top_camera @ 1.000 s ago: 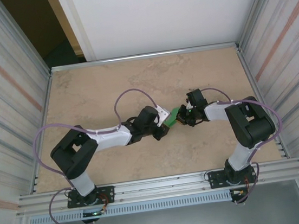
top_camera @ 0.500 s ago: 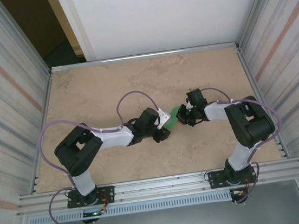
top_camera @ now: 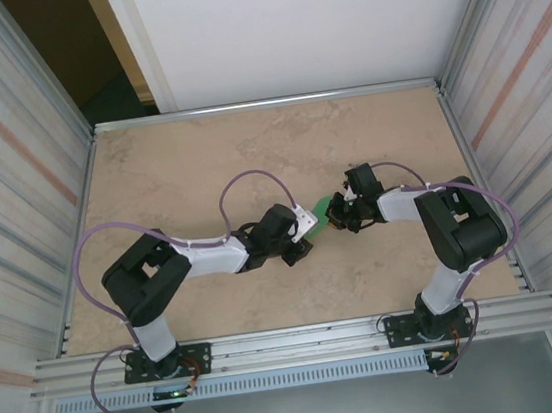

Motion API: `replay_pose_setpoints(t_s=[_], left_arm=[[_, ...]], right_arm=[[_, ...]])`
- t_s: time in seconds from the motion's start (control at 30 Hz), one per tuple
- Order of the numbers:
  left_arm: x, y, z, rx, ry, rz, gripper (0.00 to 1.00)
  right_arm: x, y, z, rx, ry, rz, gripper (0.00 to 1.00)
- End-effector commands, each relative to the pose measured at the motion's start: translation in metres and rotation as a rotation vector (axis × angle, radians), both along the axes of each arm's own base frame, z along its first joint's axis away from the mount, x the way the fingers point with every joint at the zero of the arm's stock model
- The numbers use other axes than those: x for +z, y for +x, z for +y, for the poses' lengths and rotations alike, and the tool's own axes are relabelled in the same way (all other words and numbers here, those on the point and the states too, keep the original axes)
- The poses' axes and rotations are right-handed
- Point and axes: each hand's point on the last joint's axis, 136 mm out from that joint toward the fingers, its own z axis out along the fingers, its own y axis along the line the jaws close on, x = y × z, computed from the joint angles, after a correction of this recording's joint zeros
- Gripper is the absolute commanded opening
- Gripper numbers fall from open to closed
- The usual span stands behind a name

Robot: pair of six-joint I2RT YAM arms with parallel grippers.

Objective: Fold a paper plane with a square sheet of paper (pick it up from the middle)
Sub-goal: Fold the wing for the fifth time at the center of the table.

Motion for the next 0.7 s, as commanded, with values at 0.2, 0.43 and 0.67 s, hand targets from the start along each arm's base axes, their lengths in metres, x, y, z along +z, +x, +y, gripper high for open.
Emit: replay_pose_setpoints(t_s=[0.2, 0.43, 0.67], left_arm=[[-0.0033, 0.0057, 0.0069, 0.000, 0.032, -0.083, 0.30], [-0.0023, 0.0015, 0.0037, -0.023, 0.014, -0.071, 0.17], [0.0016, -0.0028, -0.0004, -0.039, -0.013, -0.051, 0.20]], right_arm=[[-0.0181, -0.0076, -0.0094, -0.018, -0.051, 0.066, 0.07], [-0.0187, -0.0073, -0.0092, -0.017, -0.051, 0.065, 0.07], [-0.0198, -0.0084, -0.0095, -0.017, -0.052, 0.069, 0.06]])
